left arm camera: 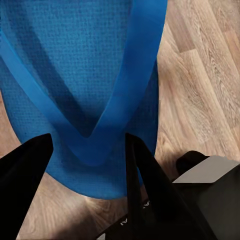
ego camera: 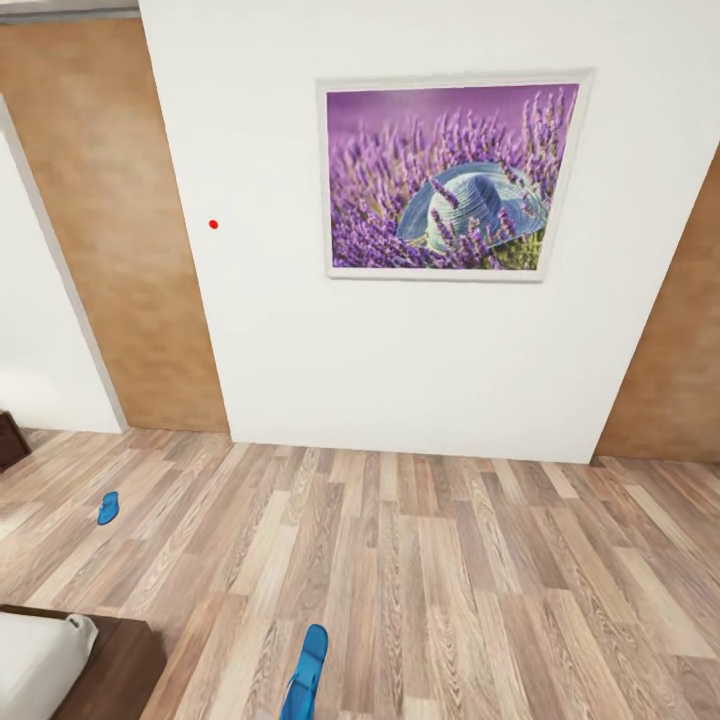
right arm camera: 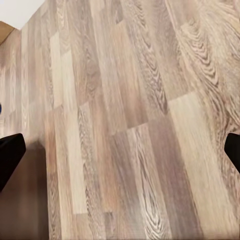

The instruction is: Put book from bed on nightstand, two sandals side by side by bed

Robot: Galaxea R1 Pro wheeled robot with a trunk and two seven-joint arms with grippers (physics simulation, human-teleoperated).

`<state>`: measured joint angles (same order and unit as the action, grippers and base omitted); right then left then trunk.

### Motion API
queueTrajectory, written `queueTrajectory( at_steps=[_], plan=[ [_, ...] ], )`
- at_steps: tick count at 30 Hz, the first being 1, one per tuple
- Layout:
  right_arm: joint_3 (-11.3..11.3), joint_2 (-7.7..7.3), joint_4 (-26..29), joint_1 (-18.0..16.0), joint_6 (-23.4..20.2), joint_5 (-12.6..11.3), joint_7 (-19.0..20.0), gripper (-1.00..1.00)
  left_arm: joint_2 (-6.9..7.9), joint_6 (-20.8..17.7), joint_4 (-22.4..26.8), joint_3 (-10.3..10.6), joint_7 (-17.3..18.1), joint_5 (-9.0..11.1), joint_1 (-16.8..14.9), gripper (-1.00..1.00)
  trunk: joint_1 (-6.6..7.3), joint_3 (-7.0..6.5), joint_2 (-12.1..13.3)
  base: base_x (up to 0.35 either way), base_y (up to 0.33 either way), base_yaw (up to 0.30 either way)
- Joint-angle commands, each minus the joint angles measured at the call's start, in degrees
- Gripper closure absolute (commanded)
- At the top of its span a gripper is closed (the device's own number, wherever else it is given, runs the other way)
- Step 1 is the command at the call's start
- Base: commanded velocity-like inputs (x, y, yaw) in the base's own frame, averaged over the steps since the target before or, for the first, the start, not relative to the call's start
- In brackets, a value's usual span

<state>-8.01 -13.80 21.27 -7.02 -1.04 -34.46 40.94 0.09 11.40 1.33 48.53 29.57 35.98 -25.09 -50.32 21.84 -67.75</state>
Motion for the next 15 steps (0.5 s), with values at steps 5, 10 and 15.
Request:
queueTrajectory(
  at_steps=[5, 10, 15],
  plan=[
    [-0.08, 0.06, -0.08, -0.05, -0.11, -0.35, 0.27, -1.0, -0.07, 0.21, -0.02, 0.42, 0.14, 0.41, -0.05, 1.0, -0.03, 0.06, -0.03, 0.318, 0.0, 0.12],
    [-0.08, 0.09, -0.04, -0.07, -0.1, -0.35, 0.27, -1.0, -0.08, 0.2, -0.02, 0.42, 0.14, 0.41, -0.05, 1.0, -0.03, 0.06, -0.03, 0.318, 0.0, 0.015],
    [-0.07, 0.16, -0.06, -0.05, -0.11, -0.35, 0.27, -1.0, -0.09, 0.2, -0.02, 0.42, 0.14, 0.41, -0.05, 1.0, -0.03, 0.06, -0.03, 0.319, 0.0, 0.002]
  ],
)
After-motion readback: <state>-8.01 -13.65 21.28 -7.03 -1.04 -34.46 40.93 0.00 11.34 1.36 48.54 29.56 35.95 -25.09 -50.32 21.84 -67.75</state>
